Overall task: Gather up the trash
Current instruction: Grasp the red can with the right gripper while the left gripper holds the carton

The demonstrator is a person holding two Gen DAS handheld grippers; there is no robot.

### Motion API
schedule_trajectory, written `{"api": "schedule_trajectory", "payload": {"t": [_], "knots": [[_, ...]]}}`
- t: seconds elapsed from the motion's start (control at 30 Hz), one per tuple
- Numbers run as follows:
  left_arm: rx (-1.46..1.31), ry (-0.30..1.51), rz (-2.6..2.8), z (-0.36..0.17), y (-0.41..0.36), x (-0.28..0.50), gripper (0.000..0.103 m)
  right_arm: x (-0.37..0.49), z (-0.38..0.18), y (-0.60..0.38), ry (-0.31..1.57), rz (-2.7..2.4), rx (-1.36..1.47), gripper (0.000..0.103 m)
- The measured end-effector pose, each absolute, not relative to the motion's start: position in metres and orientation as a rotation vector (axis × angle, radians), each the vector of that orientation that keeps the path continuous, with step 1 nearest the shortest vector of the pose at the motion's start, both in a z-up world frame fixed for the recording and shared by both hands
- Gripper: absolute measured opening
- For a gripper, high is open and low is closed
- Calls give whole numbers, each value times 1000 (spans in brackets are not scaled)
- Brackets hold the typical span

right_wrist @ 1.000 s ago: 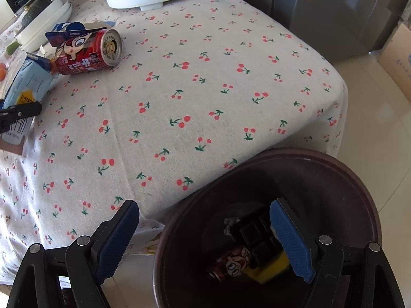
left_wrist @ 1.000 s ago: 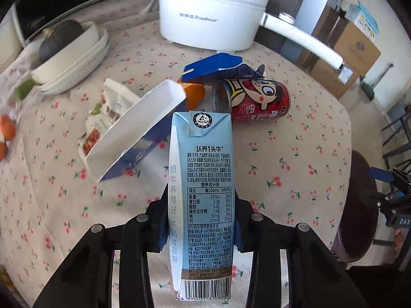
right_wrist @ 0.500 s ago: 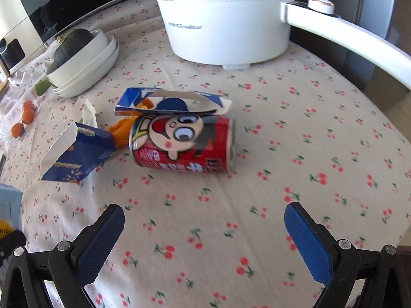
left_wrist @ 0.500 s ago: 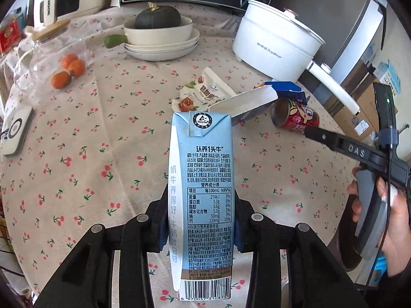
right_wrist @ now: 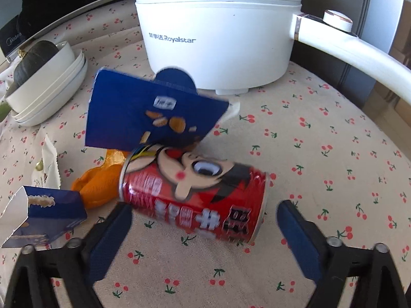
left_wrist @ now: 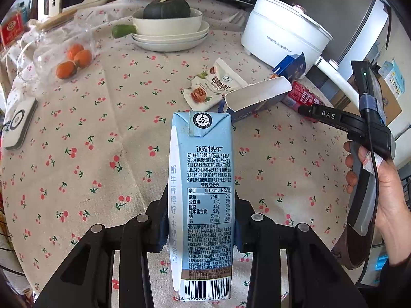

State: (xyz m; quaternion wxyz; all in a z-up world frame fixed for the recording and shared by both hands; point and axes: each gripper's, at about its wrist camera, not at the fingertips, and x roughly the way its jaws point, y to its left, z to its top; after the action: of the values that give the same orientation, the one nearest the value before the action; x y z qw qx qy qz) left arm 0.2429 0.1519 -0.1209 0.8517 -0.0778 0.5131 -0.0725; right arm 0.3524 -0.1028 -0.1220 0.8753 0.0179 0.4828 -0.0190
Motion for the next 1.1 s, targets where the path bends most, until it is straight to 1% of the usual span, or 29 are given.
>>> {"api": "schedule_trajectory", "payload": {"t": [0.03, 0.07, 0.1, 0.17, 0.27, 0.33, 0.4, 0.47, 0.7, 0.8, 0.97, 1.03, 1.07, 1.1], "knots": [[-171, 1080, -154, -120, 152, 242, 40, 351, -122, -104, 1020, -30, 38, 58], [-178, 1079, -156, -119, 151, 241, 40, 348, -121, -106, 1032, -11, 47, 42], [-180, 1078, -159, -118, 151, 240, 40, 344, -120, -107, 1043, 2, 49, 32], [-173, 1073, -159, -115, 149, 236, 40, 335, -116, -110, 1053, 31, 37, 22], [-199, 1061, -156, -108, 149, 231, 40, 319, -109, -115, 1054, 60, 10, 22], [-211, 1045, -146, -104, 150, 231, 40, 313, -104, -121, 1060, 83, 26, 36], [-223, 1030, -135, -102, 151, 232, 40, 309, -96, -125, 1049, 86, 39, 78], [-232, 1020, -126, -101, 152, 234, 40, 307, -89, -126, 1021, 88, 31, 89], [-213, 1010, -130, -106, 154, 240, 40, 342, -87, -118, 1018, 79, 22, 97], [-206, 1013, -133, -109, 158, 243, 40, 369, -86, -106, 1038, 124, -123, 99], [-190, 1025, -133, -117, 159, 248, 40, 396, -109, -85, 1093, 206, -526, 99], [-194, 1035, -133, -121, 159, 250, 40, 405, -121, -83, 1092, 184, -632, 98], [-189, 1039, -132, -122, 159, 251, 40, 409, -127, -85, 1098, 182, -649, 95], [-179, 1042, -130, -124, 157, 252, 40, 413, -131, -87, 1105, 182, -650, 90]]}}
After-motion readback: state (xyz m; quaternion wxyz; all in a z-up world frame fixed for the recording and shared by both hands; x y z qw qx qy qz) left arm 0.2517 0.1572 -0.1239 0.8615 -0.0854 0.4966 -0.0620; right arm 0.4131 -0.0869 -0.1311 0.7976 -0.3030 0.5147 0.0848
